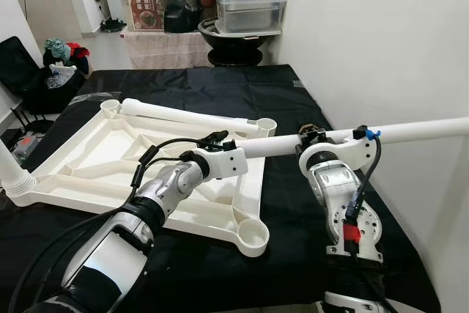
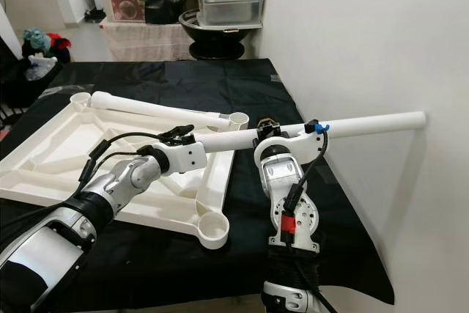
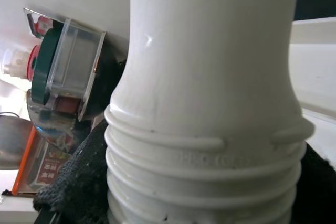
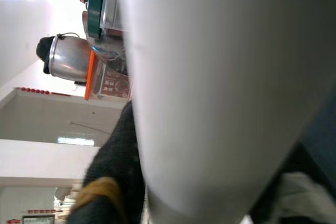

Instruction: Building children table

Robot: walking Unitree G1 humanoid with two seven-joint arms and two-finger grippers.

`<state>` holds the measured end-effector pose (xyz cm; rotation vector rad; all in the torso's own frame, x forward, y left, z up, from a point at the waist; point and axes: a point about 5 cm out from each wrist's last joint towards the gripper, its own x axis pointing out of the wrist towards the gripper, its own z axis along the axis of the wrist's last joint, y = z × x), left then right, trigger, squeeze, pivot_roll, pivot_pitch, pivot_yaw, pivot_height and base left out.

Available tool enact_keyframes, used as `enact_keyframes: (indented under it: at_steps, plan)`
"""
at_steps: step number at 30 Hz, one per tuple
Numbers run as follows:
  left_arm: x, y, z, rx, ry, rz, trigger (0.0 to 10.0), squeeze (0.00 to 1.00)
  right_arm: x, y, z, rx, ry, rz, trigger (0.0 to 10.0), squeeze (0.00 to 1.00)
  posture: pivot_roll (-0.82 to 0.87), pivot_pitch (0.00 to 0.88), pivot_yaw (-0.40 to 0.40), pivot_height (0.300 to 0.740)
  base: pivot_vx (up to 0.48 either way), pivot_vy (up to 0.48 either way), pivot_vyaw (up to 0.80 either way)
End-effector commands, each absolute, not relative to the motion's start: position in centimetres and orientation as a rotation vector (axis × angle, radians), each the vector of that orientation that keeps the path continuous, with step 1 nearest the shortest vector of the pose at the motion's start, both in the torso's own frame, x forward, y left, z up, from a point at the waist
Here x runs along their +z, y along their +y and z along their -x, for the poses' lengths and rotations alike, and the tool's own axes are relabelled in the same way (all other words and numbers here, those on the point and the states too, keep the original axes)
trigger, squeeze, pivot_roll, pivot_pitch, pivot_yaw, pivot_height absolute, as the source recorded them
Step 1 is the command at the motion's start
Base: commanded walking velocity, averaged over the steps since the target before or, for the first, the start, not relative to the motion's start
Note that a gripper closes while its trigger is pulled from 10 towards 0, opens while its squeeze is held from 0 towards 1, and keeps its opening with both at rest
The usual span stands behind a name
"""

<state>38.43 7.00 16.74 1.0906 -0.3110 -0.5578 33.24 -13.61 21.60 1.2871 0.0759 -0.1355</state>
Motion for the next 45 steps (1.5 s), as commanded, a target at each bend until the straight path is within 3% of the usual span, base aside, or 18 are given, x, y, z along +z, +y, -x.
enact_keyframes:
  at_steps: [1, 13, 18, 19, 45]
  plan:
    - [17.09, 6.63, -38.48, -0.565, -0.328, -1.099, 10.0, 0.00, 21.89, -8.27, -32.83, -0.029, 0.176, -1.459, 0.0, 0.00, 0.00, 0.000, -0.004, 0.740, 0.000, 0.000, 0.00]
    - [16.59, 6.76, -38.32, -0.572, -0.313, -1.078, 10.0, 0.00, 22.02, -8.45, -32.87, -0.034, 0.152, -1.466, 0.0, 0.00, 0.01, 0.000, -0.008, 0.740, 0.000, 0.000, 0.00]
    - [16.61, 6.63, -38.17, -0.608, -0.299, -0.988, 10.0, 0.00, 22.03, -8.57, -32.86, -0.039, 0.141, -1.467, 0.0, 0.00, 0.01, 0.000, -0.007, 0.740, 0.000, 0.000, 0.00]
    - [16.62, 6.72, -38.02, -0.634, -0.296, -0.933, 10.0, 1.00, 22.16, -8.73, -32.85, -0.038, 0.129, -1.463, 0.0, 0.00, 0.01, 0.000, -0.002, 0.740, 0.000, 0.000, 0.00]
    - [16.62, 6.72, -38.02, -0.634, -0.296, -0.933, 10.0, 1.00, 22.16, -8.73, -32.85, -0.038, 0.129, -1.463, 0.0, 0.00, 0.01, 0.000, -0.002, 0.740, 0.000, 0.000, 0.00]
